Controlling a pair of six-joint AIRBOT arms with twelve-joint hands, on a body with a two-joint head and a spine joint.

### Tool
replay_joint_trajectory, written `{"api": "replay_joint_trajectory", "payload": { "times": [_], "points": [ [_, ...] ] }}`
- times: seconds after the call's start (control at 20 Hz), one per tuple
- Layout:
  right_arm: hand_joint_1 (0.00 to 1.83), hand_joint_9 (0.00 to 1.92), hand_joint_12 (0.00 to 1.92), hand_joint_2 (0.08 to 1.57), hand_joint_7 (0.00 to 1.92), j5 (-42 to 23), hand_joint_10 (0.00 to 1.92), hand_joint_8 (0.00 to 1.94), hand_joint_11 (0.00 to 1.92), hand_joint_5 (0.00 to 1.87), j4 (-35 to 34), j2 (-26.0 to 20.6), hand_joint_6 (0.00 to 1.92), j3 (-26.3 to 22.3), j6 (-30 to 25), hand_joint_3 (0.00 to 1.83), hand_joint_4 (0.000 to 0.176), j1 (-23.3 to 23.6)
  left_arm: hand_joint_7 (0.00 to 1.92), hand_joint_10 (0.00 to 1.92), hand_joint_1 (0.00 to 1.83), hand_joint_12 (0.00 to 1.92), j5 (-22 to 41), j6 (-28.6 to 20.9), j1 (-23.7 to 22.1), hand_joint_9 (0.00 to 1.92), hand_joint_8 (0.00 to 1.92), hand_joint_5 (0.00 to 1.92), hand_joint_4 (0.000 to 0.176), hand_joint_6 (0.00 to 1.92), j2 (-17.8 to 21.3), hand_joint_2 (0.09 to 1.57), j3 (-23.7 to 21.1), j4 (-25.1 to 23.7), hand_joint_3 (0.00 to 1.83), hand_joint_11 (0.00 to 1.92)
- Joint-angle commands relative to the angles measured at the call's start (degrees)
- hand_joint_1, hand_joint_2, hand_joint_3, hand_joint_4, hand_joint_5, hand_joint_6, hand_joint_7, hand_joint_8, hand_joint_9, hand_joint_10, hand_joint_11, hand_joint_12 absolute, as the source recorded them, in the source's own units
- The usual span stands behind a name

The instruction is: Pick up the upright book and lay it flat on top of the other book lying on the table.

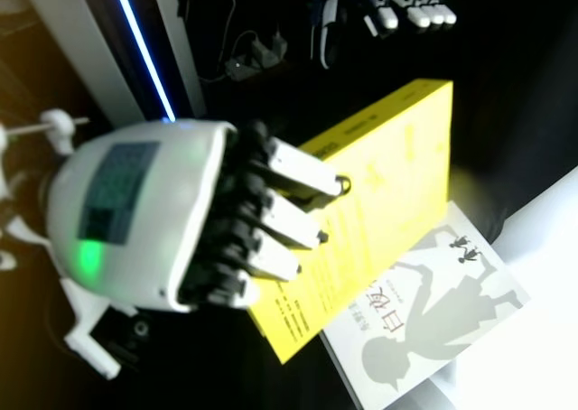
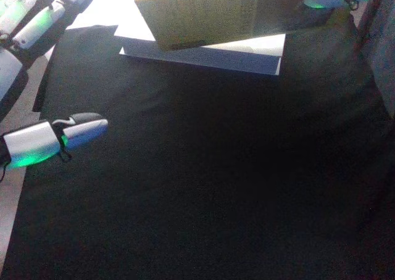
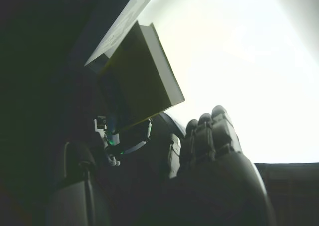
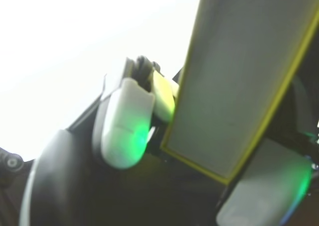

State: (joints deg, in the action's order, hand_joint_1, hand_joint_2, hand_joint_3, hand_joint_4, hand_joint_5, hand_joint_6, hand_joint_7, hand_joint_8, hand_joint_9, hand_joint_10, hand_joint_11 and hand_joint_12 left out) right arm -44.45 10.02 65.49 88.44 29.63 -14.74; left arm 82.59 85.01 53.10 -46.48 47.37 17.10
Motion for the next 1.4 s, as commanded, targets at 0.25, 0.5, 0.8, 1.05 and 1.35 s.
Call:
{"api": "replay_joint_trajectory", "payload": {
  "times": [0.25,0.5,0.8,1.05,1.35],
  "points": [
    [1.59,1.76,1.92,0.66,1.62,-5.70,1.92,1.94,1.78,1.48,-2.80,-0.63,1.92,0.97,-0.31,1.11,0.176,3.15,0.00,0.00,0.63,0.00,6.24,-0.80,-1.67,0.00,0.00,0.00,0.176,0.00,-0.94,1.03,0.40,-3.11,0.01,0.00],
    [1.62,1.78,1.92,0.65,1.65,-5.72,1.92,1.94,1.80,1.48,-2.80,-0.67,1.92,0.86,-0.31,1.16,0.176,3.16,0.00,0.00,0.63,0.00,6.37,-0.89,-1.67,0.00,0.00,0.00,0.176,0.00,-0.96,1.03,0.35,-3.12,0.01,0.00],
    [1.63,1.74,1.92,0.64,1.61,-5.85,1.92,1.94,1.74,1.41,-2.81,-1.09,1.92,1.11,-0.31,1.07,0.176,3.62,0.00,0.00,0.65,0.00,6.31,-0.90,-1.71,0.00,0.00,0.00,0.176,0.00,-1.21,1.04,0.44,-3.27,0.01,0.00],
    [1.63,1.71,1.92,0.57,1.58,-0.90,1.92,1.94,1.70,1.41,-2.76,0.13,1.92,4.09,0.00,1.19,0.176,3.65,0.00,0.00,0.63,0.00,6.40,-1.06,-1.87,0.00,0.00,0.00,0.154,0.00,-1.21,1.06,0.44,-3.37,0.01,0.00],
    [1.70,1.67,1.92,0.58,1.54,4.00,1.92,1.94,1.66,1.41,-1.64,3.38,1.92,6.62,0.01,1.13,0.176,0.68,0.00,0.00,0.61,0.00,6.54,-1.46,-1.85,0.00,0.00,0.00,0.176,0.00,-1.20,1.07,0.41,-3.29,0.01,0.00]
  ]
}}
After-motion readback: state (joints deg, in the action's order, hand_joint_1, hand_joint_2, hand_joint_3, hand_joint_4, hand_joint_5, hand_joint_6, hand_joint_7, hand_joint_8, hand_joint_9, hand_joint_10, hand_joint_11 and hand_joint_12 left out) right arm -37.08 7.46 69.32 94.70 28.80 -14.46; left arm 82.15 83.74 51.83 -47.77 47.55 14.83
